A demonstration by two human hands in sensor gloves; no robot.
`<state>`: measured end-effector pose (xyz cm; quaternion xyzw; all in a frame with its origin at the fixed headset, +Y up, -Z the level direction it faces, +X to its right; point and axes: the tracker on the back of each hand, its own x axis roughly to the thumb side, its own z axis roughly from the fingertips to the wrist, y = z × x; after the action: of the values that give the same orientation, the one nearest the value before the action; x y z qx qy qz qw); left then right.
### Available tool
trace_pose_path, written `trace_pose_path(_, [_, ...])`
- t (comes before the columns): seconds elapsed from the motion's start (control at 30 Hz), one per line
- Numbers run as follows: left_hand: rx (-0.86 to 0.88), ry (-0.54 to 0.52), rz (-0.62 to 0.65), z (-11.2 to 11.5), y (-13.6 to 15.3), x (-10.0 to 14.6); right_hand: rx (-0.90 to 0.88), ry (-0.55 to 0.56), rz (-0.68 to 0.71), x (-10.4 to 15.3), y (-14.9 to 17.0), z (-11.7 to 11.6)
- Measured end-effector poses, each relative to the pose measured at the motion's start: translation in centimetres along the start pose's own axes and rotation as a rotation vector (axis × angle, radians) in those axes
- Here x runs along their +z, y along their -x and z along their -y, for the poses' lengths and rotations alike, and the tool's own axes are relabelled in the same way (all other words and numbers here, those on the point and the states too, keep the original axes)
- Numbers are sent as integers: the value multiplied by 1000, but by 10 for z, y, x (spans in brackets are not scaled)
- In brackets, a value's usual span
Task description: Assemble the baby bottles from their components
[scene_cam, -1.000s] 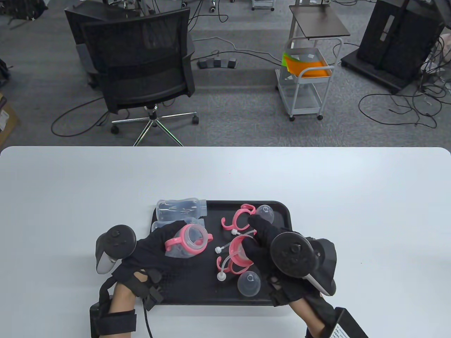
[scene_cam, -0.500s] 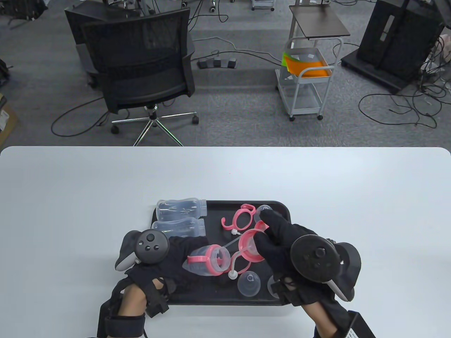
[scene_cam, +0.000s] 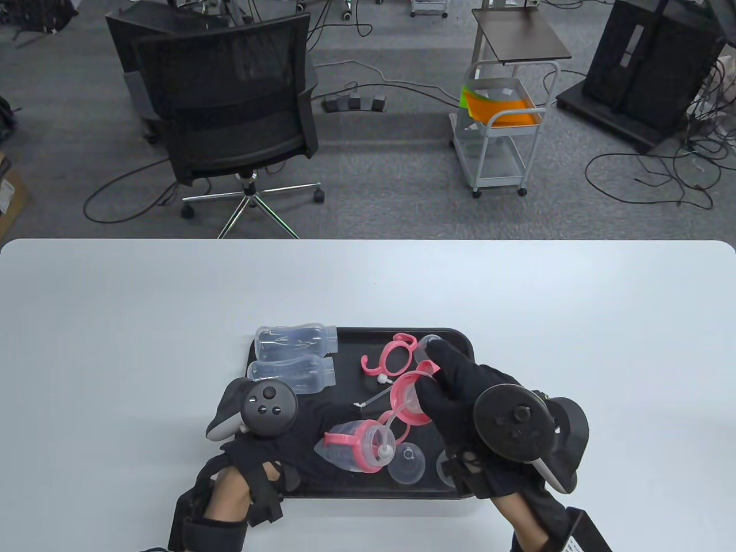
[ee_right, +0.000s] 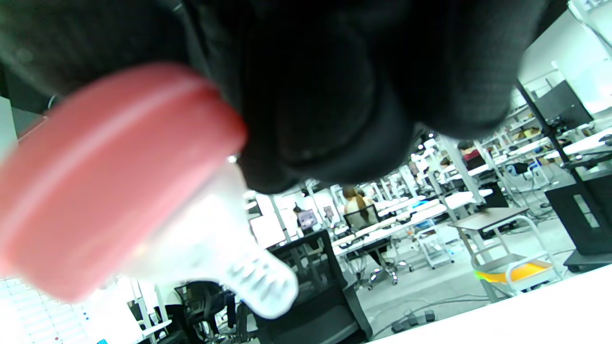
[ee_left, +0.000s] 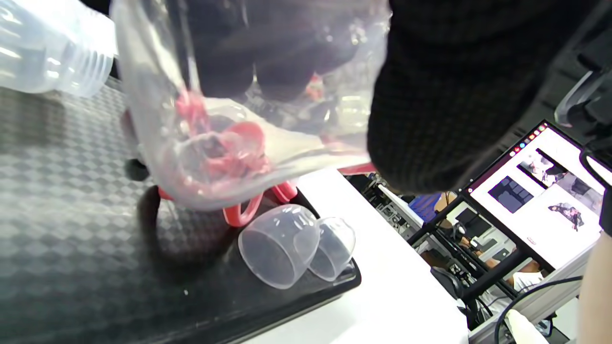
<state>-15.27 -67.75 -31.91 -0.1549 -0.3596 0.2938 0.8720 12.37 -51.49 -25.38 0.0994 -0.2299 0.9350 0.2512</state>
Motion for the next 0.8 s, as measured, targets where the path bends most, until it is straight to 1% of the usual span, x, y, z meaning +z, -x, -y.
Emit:
trace_pose_path(0.1, [42,3,31,2,-1,-1,10,-4,-1,-1,0,-4])
trace_pose_path(0.2, [84,-30,74,1,-2,-1,30,-12,2,-1,-1,-10])
trace_pose_path(0.27, [126,-59,108,-2,-3,0,80,3,2,-1,-3,-14])
trace_pose_path(0.33, [138,-85,117,-4,-4,3,131,17,10,0,-5,-18])
trace_pose_path(0.4, [149,-108,124,-6,-3,4,140,6,20,1,-8,-23])
trace_pose_path(0.43, [156,-136,132,-7,-3,5,147,-6,27,1,-9,-26])
trace_pose_path(0.57, [178,-180,147,-10,-3,7,230,26,45,5,-16,-34])
trace_pose_path(0.73, [174,-221,132,-11,-1,8,237,60,57,9,-22,-40])
trace_pose_path(0.8, [190,-250,143,-11,-2,9,239,43,70,10,-25,-44])
